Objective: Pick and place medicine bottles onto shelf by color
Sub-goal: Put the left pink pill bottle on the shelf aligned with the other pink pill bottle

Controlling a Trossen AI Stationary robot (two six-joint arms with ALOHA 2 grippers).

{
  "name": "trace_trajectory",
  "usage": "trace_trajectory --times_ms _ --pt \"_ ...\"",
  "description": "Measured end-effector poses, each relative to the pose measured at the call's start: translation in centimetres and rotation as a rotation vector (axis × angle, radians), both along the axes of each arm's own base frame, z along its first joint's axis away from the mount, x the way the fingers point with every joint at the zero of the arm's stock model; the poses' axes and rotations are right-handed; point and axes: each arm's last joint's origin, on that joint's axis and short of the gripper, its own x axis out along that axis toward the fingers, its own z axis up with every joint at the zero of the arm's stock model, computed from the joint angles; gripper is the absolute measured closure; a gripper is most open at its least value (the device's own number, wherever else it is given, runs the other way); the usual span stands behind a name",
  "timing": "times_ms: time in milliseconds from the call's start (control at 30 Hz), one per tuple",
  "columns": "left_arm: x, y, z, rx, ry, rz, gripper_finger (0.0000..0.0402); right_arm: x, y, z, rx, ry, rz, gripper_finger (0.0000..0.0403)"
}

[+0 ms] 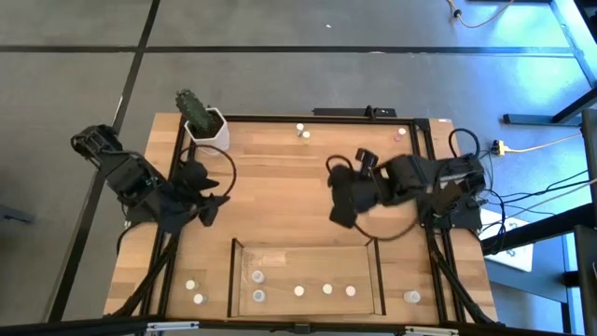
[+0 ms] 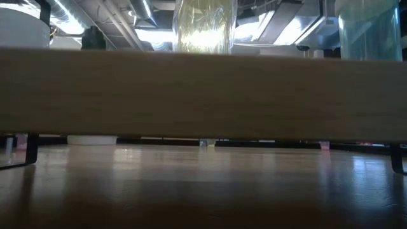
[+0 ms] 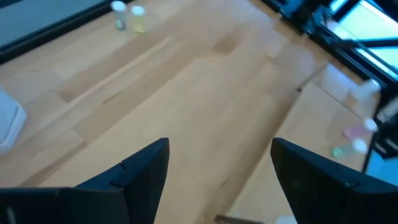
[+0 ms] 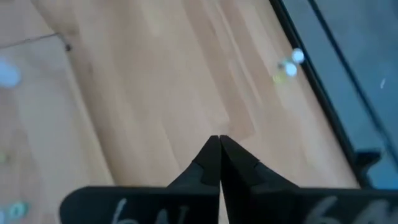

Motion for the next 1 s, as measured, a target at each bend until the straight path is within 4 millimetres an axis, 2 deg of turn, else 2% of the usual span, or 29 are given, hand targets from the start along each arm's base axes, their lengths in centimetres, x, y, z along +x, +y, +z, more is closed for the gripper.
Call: trace_trajectory --times_ms 233,467,667,833,1000 --pt "0.9 1.7 -0.1 -0.039 0.025 0.103 0.0127 1.2 -3.9 -0.3 0.078 0.002 -0.116 0.0400" --pt "1.5 3.6 -0.4 -0.117 0.104 0.170 0.0127 3.0 -8.0 0.1 0.179 -0.069 -0.023 0.0399" --pt "1.7 5.2 -0.6 -0.080 0.214 0.108 0.0127 4.3 -11.4 -0.5 0.192 -0.082 -0.031 0.0399" --pt "1.4 5.7 -1.0 -0.193 0.307 0.096 0.0127 4.7 -13.3 -1.5 0.196 -0.049 -0.087 0.0399" --pt "0.9 6.5 -3.1 -0.258 0.454 0.220 0.0127 4.8 -14.0 -1.5 0.195 -0.060 -0.110 0.0399"
